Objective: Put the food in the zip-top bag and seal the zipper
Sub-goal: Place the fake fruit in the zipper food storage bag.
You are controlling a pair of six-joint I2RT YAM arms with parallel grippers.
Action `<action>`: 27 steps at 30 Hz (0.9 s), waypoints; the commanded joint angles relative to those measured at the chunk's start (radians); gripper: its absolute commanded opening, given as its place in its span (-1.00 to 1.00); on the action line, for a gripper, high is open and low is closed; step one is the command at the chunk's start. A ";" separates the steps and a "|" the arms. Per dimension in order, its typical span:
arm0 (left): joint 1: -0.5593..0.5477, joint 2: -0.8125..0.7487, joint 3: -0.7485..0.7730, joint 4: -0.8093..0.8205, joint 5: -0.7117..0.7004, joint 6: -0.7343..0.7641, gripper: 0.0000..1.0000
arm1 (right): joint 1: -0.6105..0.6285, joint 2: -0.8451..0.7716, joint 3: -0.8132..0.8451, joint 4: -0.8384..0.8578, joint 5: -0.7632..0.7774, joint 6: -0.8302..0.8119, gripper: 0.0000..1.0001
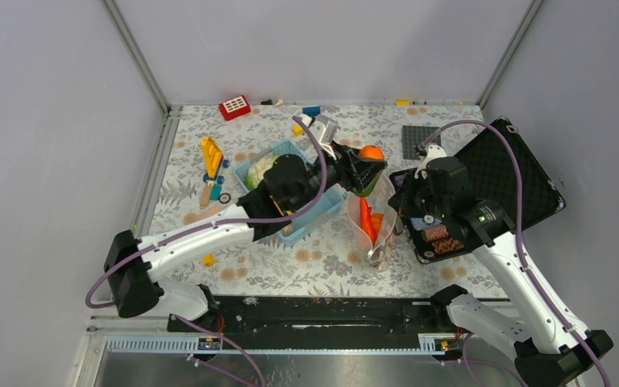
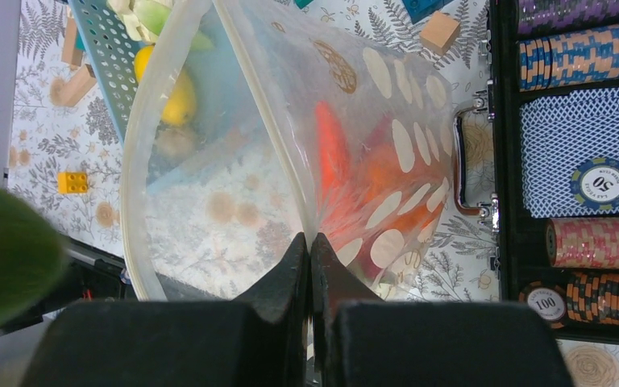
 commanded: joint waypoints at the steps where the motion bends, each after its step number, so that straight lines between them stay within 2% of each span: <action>1: -0.031 0.090 -0.017 0.198 -0.109 -0.021 -0.72 | -0.004 -0.009 0.000 0.037 -0.024 0.046 -1.00; 4: -0.059 0.125 -0.019 0.193 -0.133 0.000 -0.71 | -0.004 -0.013 -0.001 0.030 -0.024 0.052 -1.00; 9: -0.096 0.124 -0.071 0.226 -0.159 -0.001 -0.53 | -0.003 -0.024 -0.004 0.029 -0.003 0.065 -1.00; 10: -0.102 0.118 -0.078 0.226 -0.166 0.002 -0.44 | -0.003 -0.024 -0.003 0.029 -0.003 0.066 -1.00; 11: -0.108 0.110 -0.088 0.227 -0.176 0.004 -0.22 | -0.003 -0.024 -0.004 0.028 -0.003 0.066 -1.00; 14: -0.128 0.090 -0.107 0.226 -0.185 0.021 0.08 | -0.003 -0.027 -0.003 0.028 0.004 0.063 -1.00; 17: -0.140 0.071 -0.104 0.197 -0.178 0.028 0.80 | -0.003 -0.029 -0.005 0.027 0.012 0.059 -1.00; 18: -0.141 0.065 -0.104 0.188 -0.170 0.029 0.94 | -0.004 -0.033 -0.005 0.028 0.014 0.058 -1.00; 27: -0.142 -0.039 -0.105 0.049 -0.169 -0.003 0.98 | -0.003 -0.048 -0.013 0.030 0.022 0.034 -1.00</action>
